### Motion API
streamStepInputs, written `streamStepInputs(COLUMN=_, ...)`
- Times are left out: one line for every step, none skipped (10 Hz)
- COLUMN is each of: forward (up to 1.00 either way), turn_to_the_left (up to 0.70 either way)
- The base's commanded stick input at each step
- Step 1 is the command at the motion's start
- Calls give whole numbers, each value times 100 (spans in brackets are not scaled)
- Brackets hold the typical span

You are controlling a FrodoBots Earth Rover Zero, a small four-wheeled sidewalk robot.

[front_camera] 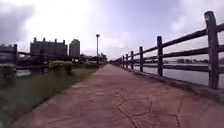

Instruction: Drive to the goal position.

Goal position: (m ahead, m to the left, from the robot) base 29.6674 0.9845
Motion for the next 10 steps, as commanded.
streamStepInputs(forward=100, turn_to_the_left=22)
streamStepInputs(forward=100, turn_to_the_left=14)
streamStepInputs(forward=100, turn_to_the_left=0)
streamStepInputs(forward=100, turn_to_the_left=0)
streamStepInputs(forward=100, turn_to_the_left=0)
streamStepInputs(forward=100, turn_to_the_left=0)
streamStepInputs(forward=100, turn_to_the_left=0)
streamStepInputs(forward=100, turn_to_the_left=0)
streamStepInputs(forward=100, turn_to_the_left=0)
streamStepInputs(forward=100, turn_to_the_left=0)
